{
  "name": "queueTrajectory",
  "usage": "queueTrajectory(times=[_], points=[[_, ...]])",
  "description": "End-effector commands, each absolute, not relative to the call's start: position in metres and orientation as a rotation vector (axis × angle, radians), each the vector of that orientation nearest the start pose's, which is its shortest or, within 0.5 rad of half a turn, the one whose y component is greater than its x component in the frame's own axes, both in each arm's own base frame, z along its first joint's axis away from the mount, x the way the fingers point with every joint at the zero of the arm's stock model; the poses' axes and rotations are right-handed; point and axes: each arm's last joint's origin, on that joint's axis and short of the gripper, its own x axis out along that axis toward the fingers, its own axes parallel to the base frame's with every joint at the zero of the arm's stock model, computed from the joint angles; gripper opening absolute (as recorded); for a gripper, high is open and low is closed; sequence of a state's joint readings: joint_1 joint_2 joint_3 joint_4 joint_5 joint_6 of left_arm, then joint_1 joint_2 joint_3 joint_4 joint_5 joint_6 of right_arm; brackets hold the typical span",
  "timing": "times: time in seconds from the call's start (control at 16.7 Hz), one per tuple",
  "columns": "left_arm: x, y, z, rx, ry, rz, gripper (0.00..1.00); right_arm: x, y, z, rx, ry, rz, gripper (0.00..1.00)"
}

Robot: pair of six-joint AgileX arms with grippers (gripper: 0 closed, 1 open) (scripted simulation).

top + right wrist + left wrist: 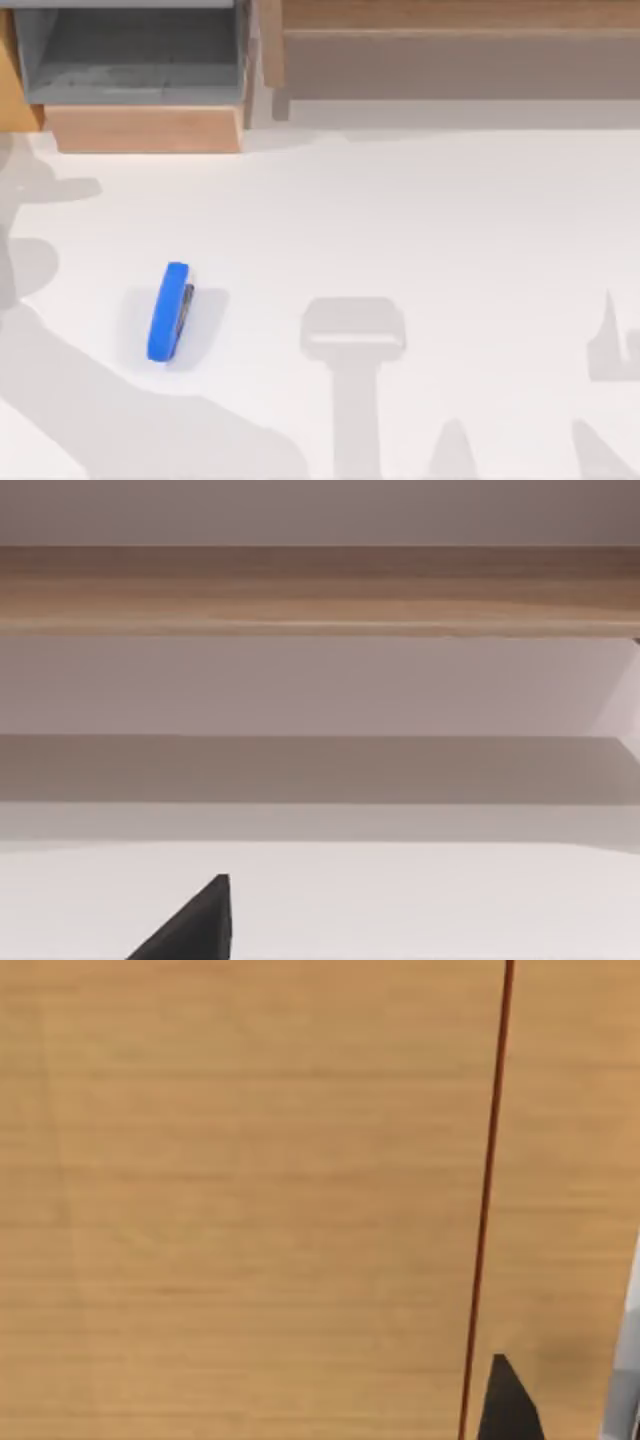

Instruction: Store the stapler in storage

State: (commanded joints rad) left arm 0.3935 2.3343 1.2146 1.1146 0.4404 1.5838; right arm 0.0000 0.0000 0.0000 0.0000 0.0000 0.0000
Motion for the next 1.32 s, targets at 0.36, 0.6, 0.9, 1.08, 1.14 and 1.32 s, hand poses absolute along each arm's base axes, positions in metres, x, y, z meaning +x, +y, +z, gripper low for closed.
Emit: queueTrajectory(times=[0.36,0.6,0.9,1.08,1.14,1.32], points=[[0.433,0.171,0.095,1.571,-0.016,-0.016,0.00,0.106,-0.001,0.160,0.000,0.000,0.000,1.00],[0.431,0.172,0.090,1.559,-0.001,-0.027,0.00,0.106,-0.001,0.160,0.000,0.000,0.000,1.00],[0.399,0.173,0.089,1.553,0.002,-0.031,0.00,0.106,-0.001,0.160,0.000,0.000,0.000,1.00],[0.374,0.173,0.089,1.554,0.003,-0.031,0.00,0.106,-0.001,0.160,0.000,0.000,0.000,1.00],[0.370,0.173,0.090,1.557,0.002,-0.028,0.00,0.106,-0.001,0.160,0.000,0.000,0.000,1.00],[0.368,0.173,0.090,1.558,0.001,-0.027,0.00,0.106,-0.001,0.160,0.000,0.000,0.000,1.00]])
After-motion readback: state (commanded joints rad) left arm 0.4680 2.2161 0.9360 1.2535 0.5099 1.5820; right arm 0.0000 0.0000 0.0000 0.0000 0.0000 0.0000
